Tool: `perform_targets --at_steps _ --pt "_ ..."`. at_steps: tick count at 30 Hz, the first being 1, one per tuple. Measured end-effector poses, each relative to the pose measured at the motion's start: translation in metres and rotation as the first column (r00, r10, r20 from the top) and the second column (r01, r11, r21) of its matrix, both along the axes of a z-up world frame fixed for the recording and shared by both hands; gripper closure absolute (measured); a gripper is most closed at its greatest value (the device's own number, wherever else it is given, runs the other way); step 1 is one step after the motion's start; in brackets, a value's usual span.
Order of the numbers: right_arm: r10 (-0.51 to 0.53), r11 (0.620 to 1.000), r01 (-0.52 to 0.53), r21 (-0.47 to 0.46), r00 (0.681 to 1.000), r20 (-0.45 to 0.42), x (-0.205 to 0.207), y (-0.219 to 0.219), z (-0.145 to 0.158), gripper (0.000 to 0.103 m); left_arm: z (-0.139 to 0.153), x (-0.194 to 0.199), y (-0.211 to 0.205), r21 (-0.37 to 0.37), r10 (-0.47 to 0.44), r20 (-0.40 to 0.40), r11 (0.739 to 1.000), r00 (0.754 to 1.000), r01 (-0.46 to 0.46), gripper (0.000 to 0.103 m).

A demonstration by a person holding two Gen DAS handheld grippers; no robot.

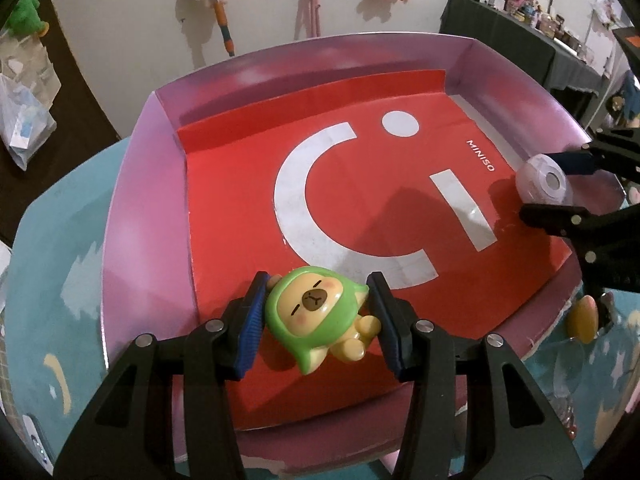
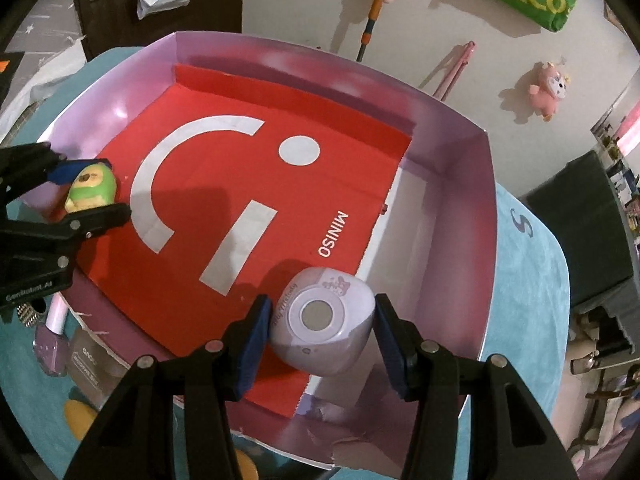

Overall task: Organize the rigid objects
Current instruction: 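Carry both into the pink box and open both tools to release them, then withdraw both tools from the box back over the table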

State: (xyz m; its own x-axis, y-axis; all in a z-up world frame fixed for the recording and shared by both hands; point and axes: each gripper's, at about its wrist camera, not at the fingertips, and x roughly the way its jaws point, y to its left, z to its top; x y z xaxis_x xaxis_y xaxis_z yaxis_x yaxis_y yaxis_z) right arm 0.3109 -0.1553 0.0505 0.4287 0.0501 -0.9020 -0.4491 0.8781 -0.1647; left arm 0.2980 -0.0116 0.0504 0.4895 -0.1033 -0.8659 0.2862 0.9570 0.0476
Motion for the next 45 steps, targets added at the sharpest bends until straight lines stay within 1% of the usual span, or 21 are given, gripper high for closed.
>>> perform_targets --at_steps 7,16,20,22,24,29,31,33,37,39,42,45 --pt "0.021 0.998 -0.019 -0.065 1.000 0.017 -0.003 0.006 -0.005 0.048 0.000 0.000 -0.001 0.000 0.000 0.003 1.000 1.000 0.000 0.055" --pt "0.031 0.996 -0.029 -0.085 0.999 0.025 -0.005 0.007 -0.007 0.047 -0.003 0.001 -0.003 0.002 -0.003 0.013 1.000 1.000 0.003 0.055" --pt "0.031 0.997 -0.029 -0.078 0.999 0.023 -0.004 0.005 -0.006 0.047 0.001 0.000 0.001 -0.029 -0.011 0.026 1.000 1.000 0.011 0.054" --pt "0.032 0.997 -0.031 -0.076 0.999 0.020 -0.005 0.005 -0.005 0.047 0.004 0.000 0.003 -0.046 -0.011 0.033 0.999 0.999 0.012 0.048" --pt "0.031 0.997 -0.030 -0.070 0.999 0.018 -0.003 0.004 -0.005 0.047 0.007 -0.001 0.004 -0.064 -0.015 0.040 0.998 0.999 0.018 0.047" --pt "0.022 0.999 -0.021 -0.044 1.000 0.020 -0.003 0.001 0.001 0.047 0.015 -0.007 0.003 -0.071 -0.026 0.075 0.997 0.997 0.031 0.040" --pt "0.020 0.999 -0.019 -0.031 0.999 0.026 -0.005 -0.001 0.005 0.047 0.020 -0.011 0.003 -0.074 -0.026 0.092 0.997 0.995 0.032 0.035" --pt "0.016 1.000 -0.015 -0.010 0.999 0.034 -0.007 -0.003 0.012 0.042 0.027 -0.016 0.004 -0.082 -0.023 0.113 0.996 0.993 0.033 0.033" --pt "0.011 0.999 -0.014 0.041 0.998 0.064 -0.016 -0.006 0.029 0.037 0.040 -0.027 0.005 -0.105 -0.015 0.150 0.994 0.989 0.031 0.029" --pt "0.009 0.996 -0.016 0.083 0.996 0.090 -0.026 -0.008 0.043 0.029 0.047 -0.037 0.007 -0.118 -0.003 0.174 0.993 0.985 0.024 0.028" --pt "0.006 0.990 -0.025 0.142 0.991 0.133 -0.043 -0.009 0.061 0.024 0.059 -0.054 0.010 -0.141 0.019 0.213 0.990 0.977 0.012 0.028" --pt "0.005 0.983 -0.039 0.181 0.983 0.184 -0.063 -0.010 0.081 0.022 0.076 -0.078 0.013 -0.179 0.038 0.253 0.984 0.967 0.008 0.027"
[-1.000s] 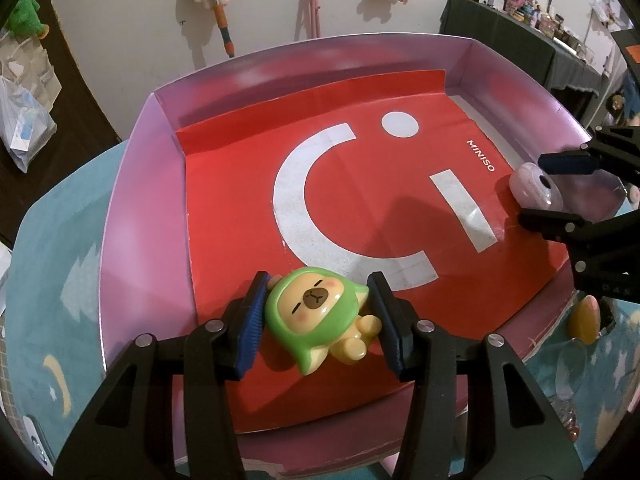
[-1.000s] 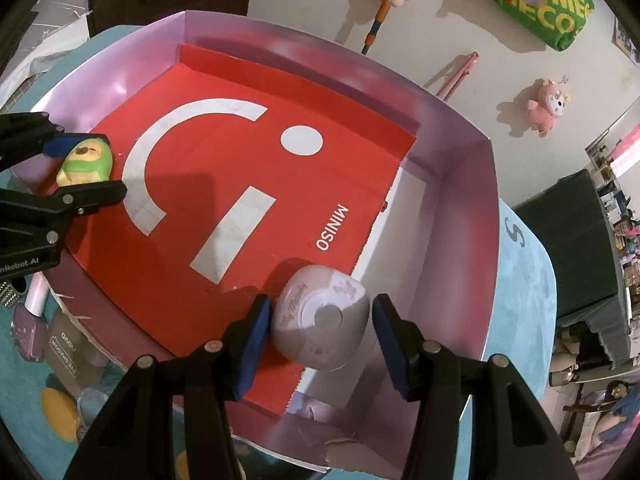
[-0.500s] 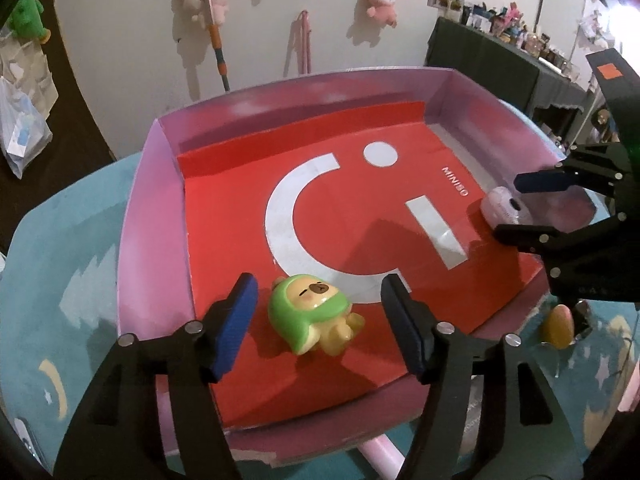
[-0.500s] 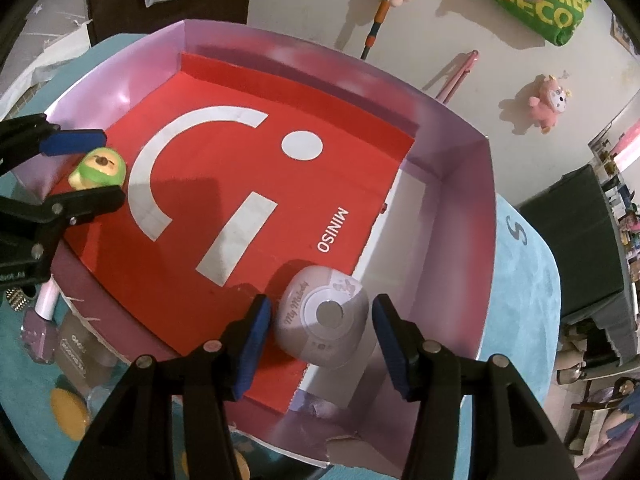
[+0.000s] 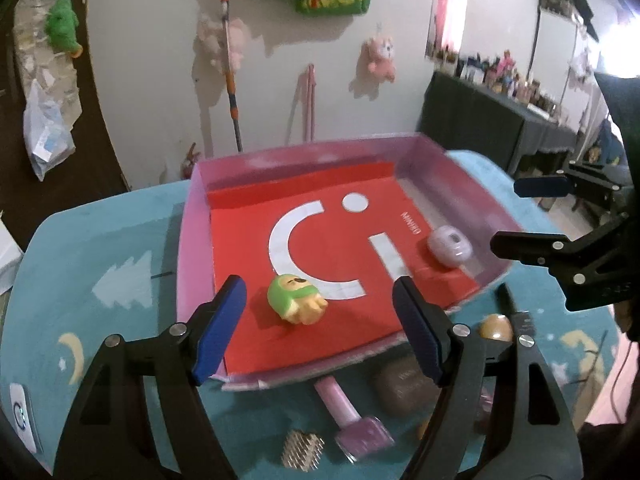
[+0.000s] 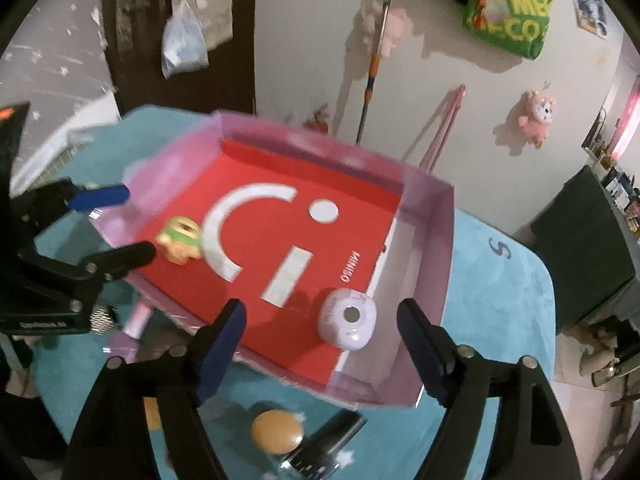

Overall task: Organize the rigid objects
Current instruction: 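Withdraw both tools from the box back over the table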

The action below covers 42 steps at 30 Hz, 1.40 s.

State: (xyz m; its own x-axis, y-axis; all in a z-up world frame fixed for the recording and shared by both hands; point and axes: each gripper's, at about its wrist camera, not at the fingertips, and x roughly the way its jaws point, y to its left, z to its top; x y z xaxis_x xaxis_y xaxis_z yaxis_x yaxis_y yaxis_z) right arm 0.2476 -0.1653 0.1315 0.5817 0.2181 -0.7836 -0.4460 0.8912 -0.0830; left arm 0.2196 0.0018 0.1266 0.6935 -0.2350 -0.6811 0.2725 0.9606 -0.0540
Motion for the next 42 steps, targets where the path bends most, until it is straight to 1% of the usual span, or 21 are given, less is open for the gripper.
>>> perform_targets --at_steps 1,4,5,6,7,8,9,13,16,19,21,24,27,29,31,33,35,39,42 --pt "0.001 1.000 -0.002 0.011 1.000 0.018 -0.008 0.000 0.007 0.021 0.005 -0.007 0.001 -0.011 0.004 0.012 1.000 1.000 -0.004 0.023" --pt "-0.002 0.999 -0.002 0.049 0.997 0.075 -0.034 -0.002 0.026 0.016 0.021 -0.031 0.004 -0.043 0.023 0.063 0.999 0.998 -0.020 0.020" --pt "-0.008 0.998 0.001 0.066 0.995 0.100 -0.045 -0.004 0.033 0.011 0.025 -0.040 0.005 -0.048 0.026 0.084 0.999 0.996 -0.022 0.019" --pt "-0.012 0.997 0.003 0.078 0.992 0.122 -0.054 -0.005 0.038 0.007 0.029 -0.048 0.004 -0.049 0.030 0.109 0.998 0.994 -0.025 0.016" --pt "-0.018 0.996 0.004 0.092 0.989 0.146 -0.064 -0.007 0.042 0.005 0.031 -0.060 0.004 -0.046 0.038 0.140 0.998 0.989 -0.032 0.011" --pt "-0.029 0.994 0.010 0.108 0.984 0.174 -0.076 -0.010 0.044 0.002 0.032 -0.072 0.003 -0.046 0.046 0.167 0.998 0.985 -0.039 0.010" --pt "-0.041 0.993 0.018 0.119 0.980 0.193 -0.086 -0.012 0.045 0.000 0.033 -0.081 0.001 -0.047 0.052 0.188 0.998 0.981 -0.044 0.009" --pt "-0.083 0.983 0.039 0.179 0.965 0.248 -0.129 -0.021 0.042 0.000 0.033 -0.122 -0.005 -0.060 0.065 0.251 0.997 0.966 -0.052 0.009" --pt "-0.103 0.974 0.041 0.221 0.955 0.278 -0.158 -0.024 0.031 0.000 0.029 -0.147 -0.009 -0.064 0.084 0.289 0.996 0.954 -0.068 0.009" --pt "-0.140 0.971 0.074 0.228 0.946 0.291 -0.183 -0.028 0.014 0.000 0.018 -0.171 -0.012 -0.071 0.110 0.322 0.993 0.940 -0.092 0.008" --pt "-0.176 0.968 0.111 0.224 0.938 0.299 -0.196 -0.030 0.001 0.000 0.006 -0.183 -0.015 -0.078 0.117 0.320 0.992 0.940 -0.097 0.008" --pt "-0.209 0.962 0.138 0.235 0.928 0.309 -0.213 -0.031 -0.019 0.000 -0.013 -0.193 -0.016 -0.090 0.129 0.297 0.990 0.946 -0.107 0.008" --pt "-0.239 0.956 0.167 0.239 0.921 0.309 -0.222 -0.031 -0.042 0.000 -0.034 -0.198 -0.019 -0.078 0.139 0.281 0.990 0.950 -0.122 0.008" --pt "-0.252 0.952 0.183 0.246 0.923 0.292 -0.223 -0.032 -0.056 0.000 -0.047 -0.200 -0.020 -0.073 0.145 0.267 0.989 0.953 -0.130 0.008" --pt "-0.266 0.942 0.195 0.273 0.931 0.251 -0.222 -0.035 -0.071 0.000 -0.059 -0.201 -0.018 -0.071 0.146 0.246 0.989 0.958 -0.133 0.008" --pt "-0.282 0.933 0.213 0.289 0.933 0.223 -0.221 -0.036 -0.083 0.000 -0.068 -0.200 -0.019 -0.064 0.151 0.226 0.988 0.962 -0.140 0.008" --pt "-0.292 0.932 0.229 0.282 0.933 0.208 -0.219 -0.035 -0.093 0.000 -0.076 -0.197 -0.017 -0.063 0.158 0.200 0.987 0.967 -0.148 0.008" --pt "-0.301 0.927 0.244 0.285 0.937 0.177 -0.215 -0.034 -0.106 0.000 -0.084 -0.190 -0.013 -0.059 0.174 0.166 0.984 0.971 -0.167 0.008" --pt "-0.307 0.928 0.253 0.273 0.935 0.176 -0.212 -0.031 -0.111 0.000 -0.089 -0.185 -0.012 -0.058 0.182 0.140 0.983 0.973 -0.175 0.008"
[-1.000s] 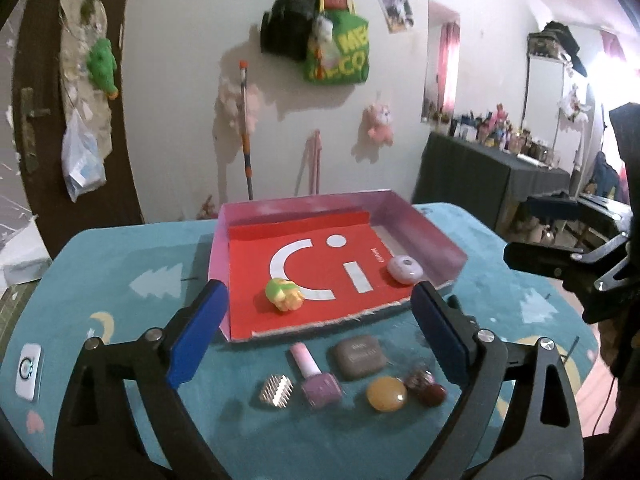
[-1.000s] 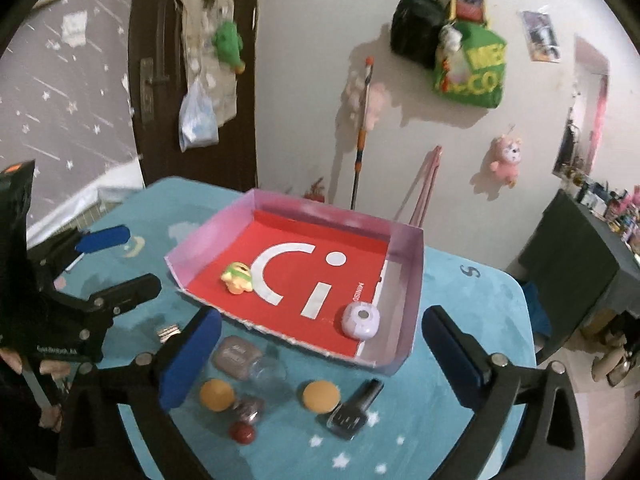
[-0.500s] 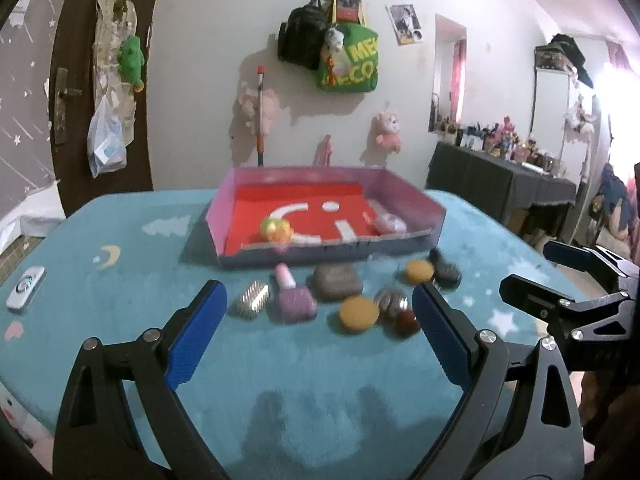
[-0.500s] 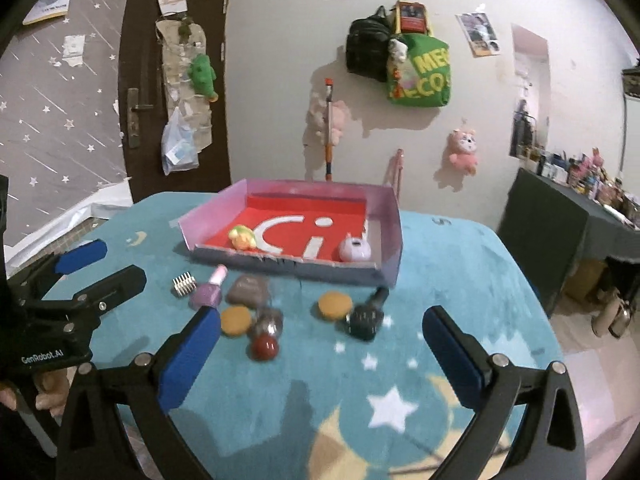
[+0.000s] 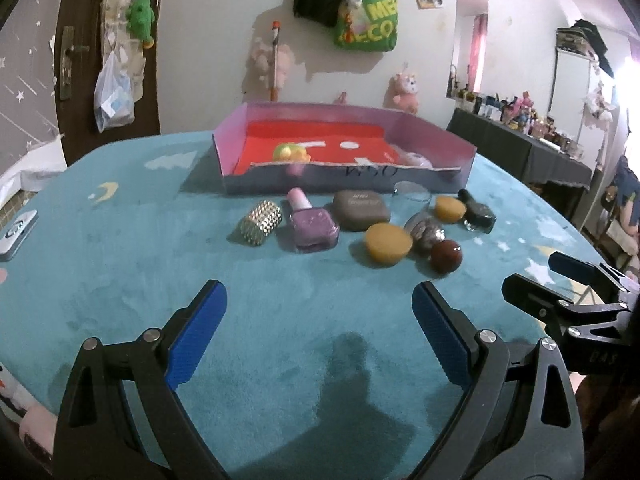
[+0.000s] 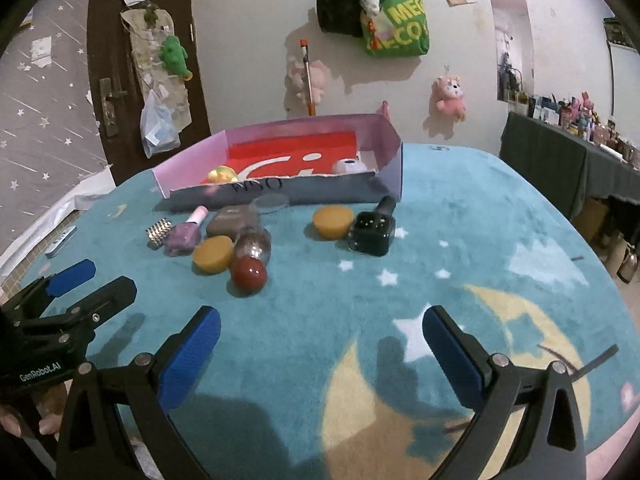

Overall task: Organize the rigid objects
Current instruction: 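Withdraw both tools from the box back over the table, then grasp the studded silver cylinder with the left tool while the right tool grasps the black nail polish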

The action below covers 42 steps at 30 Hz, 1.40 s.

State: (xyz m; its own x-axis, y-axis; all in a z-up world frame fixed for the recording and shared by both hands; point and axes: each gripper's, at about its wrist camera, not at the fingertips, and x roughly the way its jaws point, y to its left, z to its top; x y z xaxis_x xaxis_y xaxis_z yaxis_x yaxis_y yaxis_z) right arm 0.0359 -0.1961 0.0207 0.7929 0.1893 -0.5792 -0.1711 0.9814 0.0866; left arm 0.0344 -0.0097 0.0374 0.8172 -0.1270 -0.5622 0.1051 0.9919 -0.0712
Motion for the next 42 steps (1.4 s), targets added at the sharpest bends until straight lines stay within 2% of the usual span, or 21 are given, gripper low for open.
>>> perform_targets --at_steps 12,20,33,38,42 --pt "-0.027 1.000 0.027 -0.004 0.999 -0.033 0.005 -0.001 -0.014 0.000 -0.016 0.008 -0.001 0.005 0.001 -0.066 1.000 0.998 0.000 0.008" --pt "-0.027 1.000 0.027 -0.003 0.999 -0.033 0.005 -0.001 -0.014 0.000 -0.017 0.011 0.000 0.004 0.005 -0.072 1.000 0.997 -0.004 0.008" --pt "-0.080 0.997 0.079 -0.012 0.996 -0.050 0.027 -0.011 0.006 0.000 0.004 0.043 0.023 0.015 0.032 -0.092 0.999 0.995 -0.030 0.008" --pt "-0.107 0.994 0.108 0.005 0.992 -0.068 0.043 -0.020 0.014 0.000 0.011 0.061 0.034 0.048 0.063 -0.102 0.997 0.993 -0.058 0.009" --pt "-0.130 0.991 0.129 -0.015 0.987 -0.097 0.062 -0.024 0.017 0.000 0.012 0.079 0.044 0.061 0.071 -0.141 0.996 0.987 -0.063 0.017"
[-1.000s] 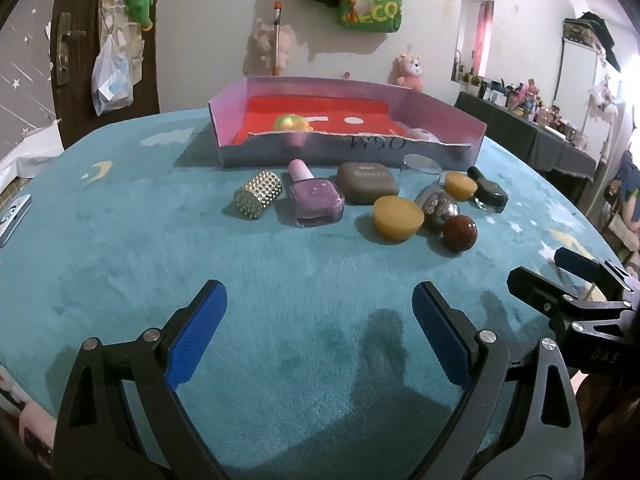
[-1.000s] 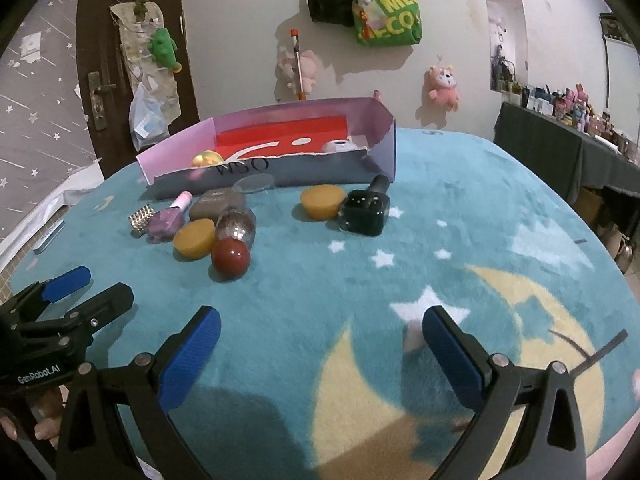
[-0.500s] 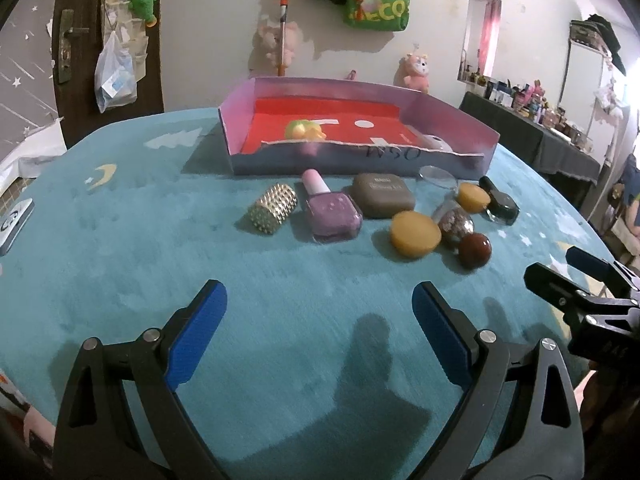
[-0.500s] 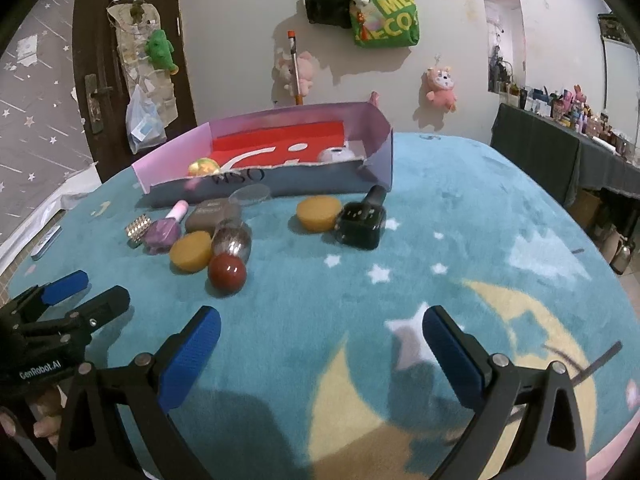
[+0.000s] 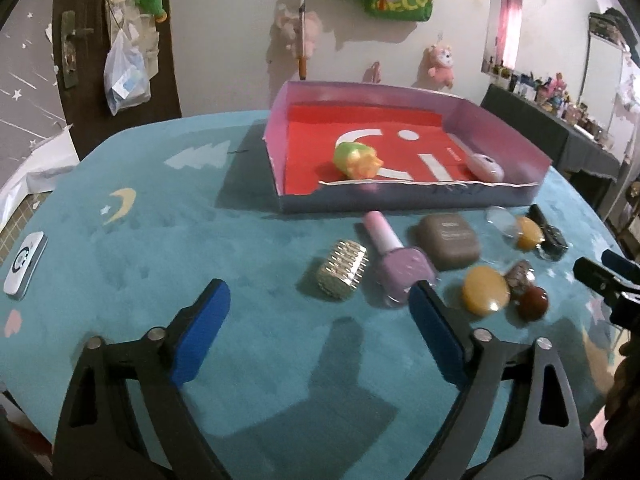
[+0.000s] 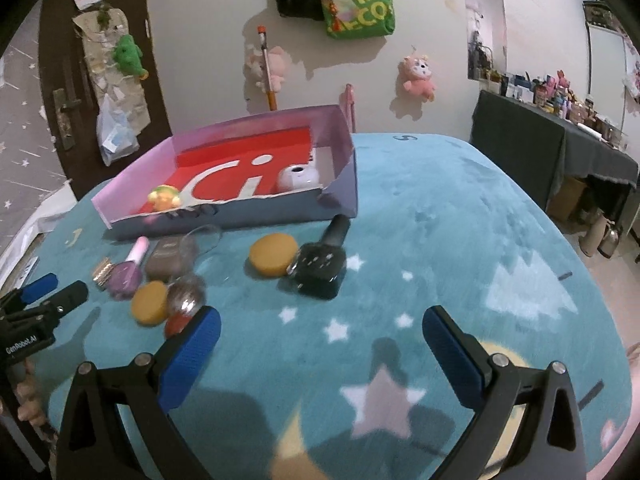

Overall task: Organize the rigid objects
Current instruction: 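Grasp the studded silver cylinder with the left tool while the right tool grasps the black nail polish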

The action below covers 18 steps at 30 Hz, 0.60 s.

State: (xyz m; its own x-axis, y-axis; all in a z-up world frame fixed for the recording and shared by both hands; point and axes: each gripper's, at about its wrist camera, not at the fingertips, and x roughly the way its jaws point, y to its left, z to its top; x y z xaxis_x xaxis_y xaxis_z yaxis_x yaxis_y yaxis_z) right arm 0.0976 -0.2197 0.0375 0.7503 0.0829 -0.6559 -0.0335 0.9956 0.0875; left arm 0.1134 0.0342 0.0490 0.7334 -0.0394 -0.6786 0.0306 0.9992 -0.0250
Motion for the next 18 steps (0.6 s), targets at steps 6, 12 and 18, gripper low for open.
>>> perform_targets --at_steps 6,12,18 --pt "-0.018 0.999 0.015 -0.040 0.997 -0.074 0.031 -0.001 0.001 0.000 -0.003 0.023 0.004 0.023 -0.020 -0.055 1.000 0.998 0.022 0.019" --pt "-0.028 0.996 0.015 -0.093 0.991 -0.131 0.057 0.000 -0.005 0.007 -0.007 0.038 0.002 0.042 -0.054 -0.100 0.997 0.993 0.058 0.021" --pt "-0.044 0.996 0.031 -0.084 0.986 -0.161 0.066 -0.009 -0.011 0.007 -0.013 0.048 0.003 0.055 -0.070 -0.137 0.995 0.988 0.079 0.025"
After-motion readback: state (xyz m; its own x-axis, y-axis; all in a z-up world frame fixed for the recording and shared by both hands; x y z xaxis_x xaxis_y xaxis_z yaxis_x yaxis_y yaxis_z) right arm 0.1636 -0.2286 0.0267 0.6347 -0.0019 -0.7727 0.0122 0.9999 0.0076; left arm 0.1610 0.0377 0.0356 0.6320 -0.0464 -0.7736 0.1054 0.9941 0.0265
